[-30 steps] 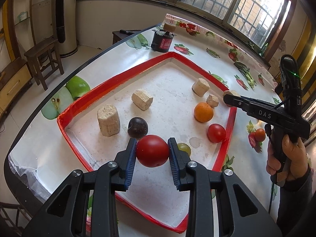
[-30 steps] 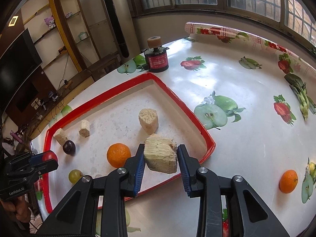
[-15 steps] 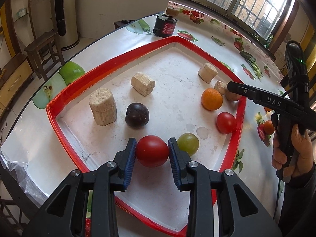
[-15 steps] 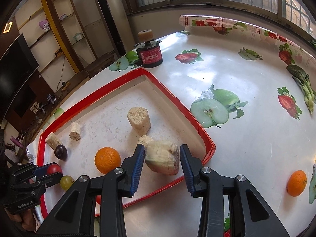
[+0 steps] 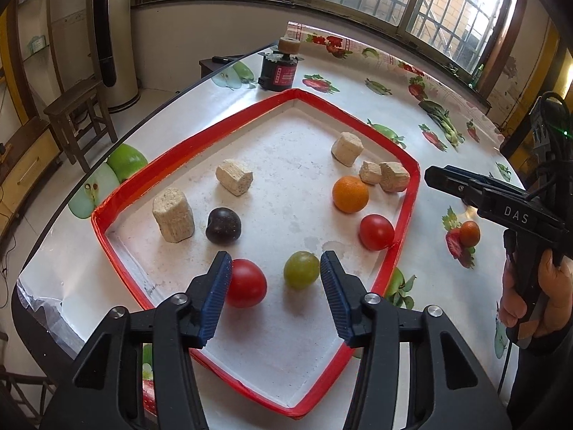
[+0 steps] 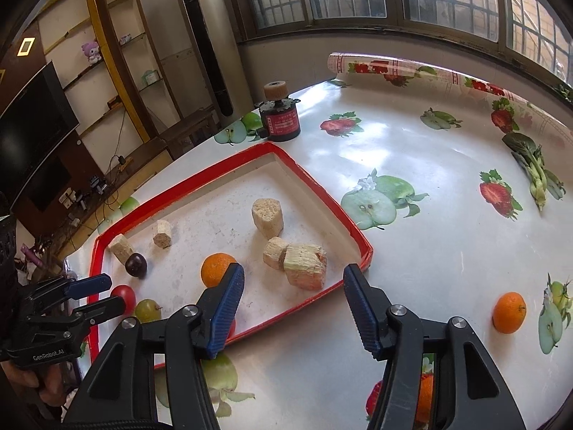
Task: Organize fruits
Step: 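Open both grippers to release the tomato and block into the tray, then move both grippers toward the two oranges on the tablecloth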
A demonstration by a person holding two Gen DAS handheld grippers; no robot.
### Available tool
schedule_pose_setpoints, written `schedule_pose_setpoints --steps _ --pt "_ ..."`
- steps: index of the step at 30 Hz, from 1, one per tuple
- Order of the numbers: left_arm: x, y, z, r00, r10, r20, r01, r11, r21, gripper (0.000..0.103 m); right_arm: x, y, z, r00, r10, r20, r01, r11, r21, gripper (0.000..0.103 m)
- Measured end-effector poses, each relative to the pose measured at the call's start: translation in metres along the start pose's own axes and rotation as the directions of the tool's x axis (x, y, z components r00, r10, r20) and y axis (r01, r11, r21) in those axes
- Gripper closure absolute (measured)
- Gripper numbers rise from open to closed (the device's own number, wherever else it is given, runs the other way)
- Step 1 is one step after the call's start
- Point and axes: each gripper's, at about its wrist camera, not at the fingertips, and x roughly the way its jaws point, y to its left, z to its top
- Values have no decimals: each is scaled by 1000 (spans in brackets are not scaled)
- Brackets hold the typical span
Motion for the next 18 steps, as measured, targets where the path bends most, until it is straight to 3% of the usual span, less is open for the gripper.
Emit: schedule_pose_setpoints --steps 18 --pt "-12 -78 -4 995 -97 3 96 986 137 53 -66 -57 -40 994 -97 43 93 991 96 43"
